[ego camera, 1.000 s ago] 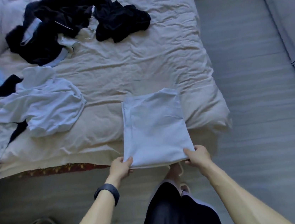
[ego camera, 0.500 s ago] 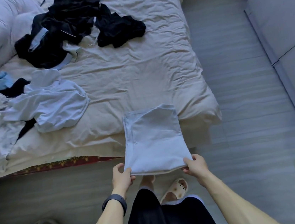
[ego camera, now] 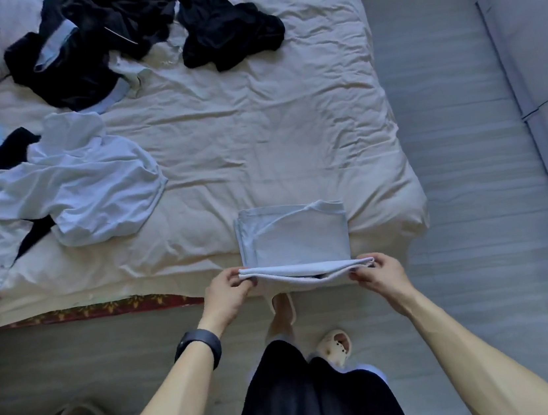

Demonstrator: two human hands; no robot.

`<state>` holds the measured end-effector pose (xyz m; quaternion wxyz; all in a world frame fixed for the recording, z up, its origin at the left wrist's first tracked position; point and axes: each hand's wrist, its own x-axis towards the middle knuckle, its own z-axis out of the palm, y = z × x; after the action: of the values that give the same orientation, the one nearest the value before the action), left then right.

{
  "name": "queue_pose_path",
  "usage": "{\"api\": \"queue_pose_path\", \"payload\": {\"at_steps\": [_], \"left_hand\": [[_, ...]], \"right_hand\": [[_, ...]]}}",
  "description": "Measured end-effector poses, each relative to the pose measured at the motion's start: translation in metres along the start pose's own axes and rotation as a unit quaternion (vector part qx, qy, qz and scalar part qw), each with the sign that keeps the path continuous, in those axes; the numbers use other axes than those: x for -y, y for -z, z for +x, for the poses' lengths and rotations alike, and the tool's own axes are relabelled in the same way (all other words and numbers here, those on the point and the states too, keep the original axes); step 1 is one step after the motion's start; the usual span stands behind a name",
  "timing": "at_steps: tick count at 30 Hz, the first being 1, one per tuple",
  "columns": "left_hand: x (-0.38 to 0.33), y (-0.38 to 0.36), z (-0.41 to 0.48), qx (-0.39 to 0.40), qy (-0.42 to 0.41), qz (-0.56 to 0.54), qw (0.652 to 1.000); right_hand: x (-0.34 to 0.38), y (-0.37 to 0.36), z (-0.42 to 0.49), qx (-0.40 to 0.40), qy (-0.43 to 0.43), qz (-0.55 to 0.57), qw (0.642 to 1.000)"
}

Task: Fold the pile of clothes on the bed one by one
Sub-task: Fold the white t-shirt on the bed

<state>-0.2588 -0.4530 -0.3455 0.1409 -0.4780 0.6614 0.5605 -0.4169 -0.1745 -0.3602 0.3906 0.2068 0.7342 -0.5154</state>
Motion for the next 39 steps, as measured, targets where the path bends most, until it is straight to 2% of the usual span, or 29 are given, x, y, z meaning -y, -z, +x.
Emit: {"api": "queue_pose_path", "payload": {"at_steps": [3,7,14,18,22,24,27,30,32,35,39], "left_hand": [[-0.015,0.006,0.051,-0.029,-0.034,0.090,0.995],[-0.031,-0.002,0.116,-0.044,-0.026,0.092,0.994],[-0.035,-0.024,0.189,-0.072,0.035,0.103,0.991],[-0.043,-0.036,0.195,-0.108,0.062,0.094,0.988],[-0.049,-0.037,0.194,-0.145,0.106,0.045,0.983],[-0.048,-0.034,0.187,-0.136,0.139,0.067,0.979],[-0.037,-0.031,0.171,-0.074,0.186,0.083,0.976],[-0.022,-0.027,0.162,-0.024,0.168,-0.029,0.985],[-0.023,-0.021,0.158,0.002,0.145,-0.067,0.987],[-0.030,-0.015,0.153,0.008,0.090,-0.029,0.995],[-0.060,-0.017,0.135,-0.069,-0.011,0.050,0.996]], "right_hand": [[0.021,-0.007,0.041,-0.051,0.062,-0.123,0.989],[0.043,-0.024,0.097,-0.111,0.114,-0.230,0.960],[0.052,-0.056,0.159,-0.146,0.054,-0.249,0.956],[0.055,-0.064,0.165,-0.175,0.032,-0.251,0.952],[0.058,-0.068,0.160,-0.219,0.002,-0.204,0.954],[0.062,-0.068,0.153,-0.207,-0.009,-0.225,0.952],[0.062,-0.065,0.142,-0.157,-0.031,-0.254,0.954],[0.059,-0.058,0.136,-0.110,-0.050,-0.216,0.969],[0.057,-0.054,0.134,-0.084,-0.041,-0.212,0.973],[0.053,-0.053,0.128,-0.080,-0.007,-0.220,0.972],[0.071,-0.062,0.103,-0.141,0.048,-0.213,0.966]]}}
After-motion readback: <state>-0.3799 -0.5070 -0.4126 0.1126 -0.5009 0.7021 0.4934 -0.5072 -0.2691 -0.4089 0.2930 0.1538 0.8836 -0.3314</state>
